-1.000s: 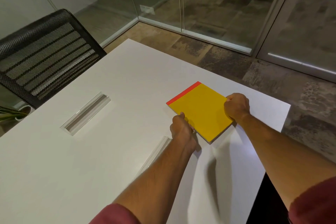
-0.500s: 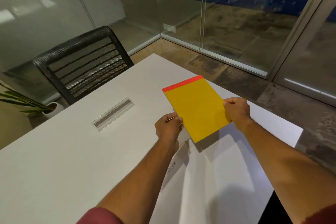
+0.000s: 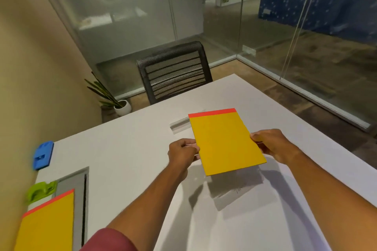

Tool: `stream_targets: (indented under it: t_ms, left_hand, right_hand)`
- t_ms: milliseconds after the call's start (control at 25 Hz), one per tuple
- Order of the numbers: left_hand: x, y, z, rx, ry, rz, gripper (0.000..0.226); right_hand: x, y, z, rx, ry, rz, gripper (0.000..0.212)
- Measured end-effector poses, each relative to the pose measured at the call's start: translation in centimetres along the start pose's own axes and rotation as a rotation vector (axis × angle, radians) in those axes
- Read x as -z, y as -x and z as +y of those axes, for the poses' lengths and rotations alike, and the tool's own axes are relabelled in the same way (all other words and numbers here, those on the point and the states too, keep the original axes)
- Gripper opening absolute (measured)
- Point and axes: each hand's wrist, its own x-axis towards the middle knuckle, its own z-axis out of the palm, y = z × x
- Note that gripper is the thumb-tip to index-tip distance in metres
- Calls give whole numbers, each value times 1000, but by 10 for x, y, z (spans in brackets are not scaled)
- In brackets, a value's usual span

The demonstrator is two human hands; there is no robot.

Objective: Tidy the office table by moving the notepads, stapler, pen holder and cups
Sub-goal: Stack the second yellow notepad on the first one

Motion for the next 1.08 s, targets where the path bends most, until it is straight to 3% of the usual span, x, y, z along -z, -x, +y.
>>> stream_targets:
  t_ms: [120, 360, 720, 880, 1080]
  left_hand:
    - [58, 7, -6, -41, -77, 46, 16]
    - [161, 32, -30, -27, -109, 167, 22]
    - [259, 76, -87, -39, -204, 403, 26]
    - [289, 96, -116, -70, -352, 423, 43]
    - [330, 111, -152, -139, -769, 408, 83]
  right_hand:
    - [-47, 22, -1, 32, 7, -149, 5]
    - [-137, 55, 13, -74, 0, -335, 21]
    - [-260, 93, 46, -43, 209, -384, 3]
    - [-304, 103, 66, -38, 257, -417, 4]
    - [-352, 111, 91, -28, 307, -452, 7]
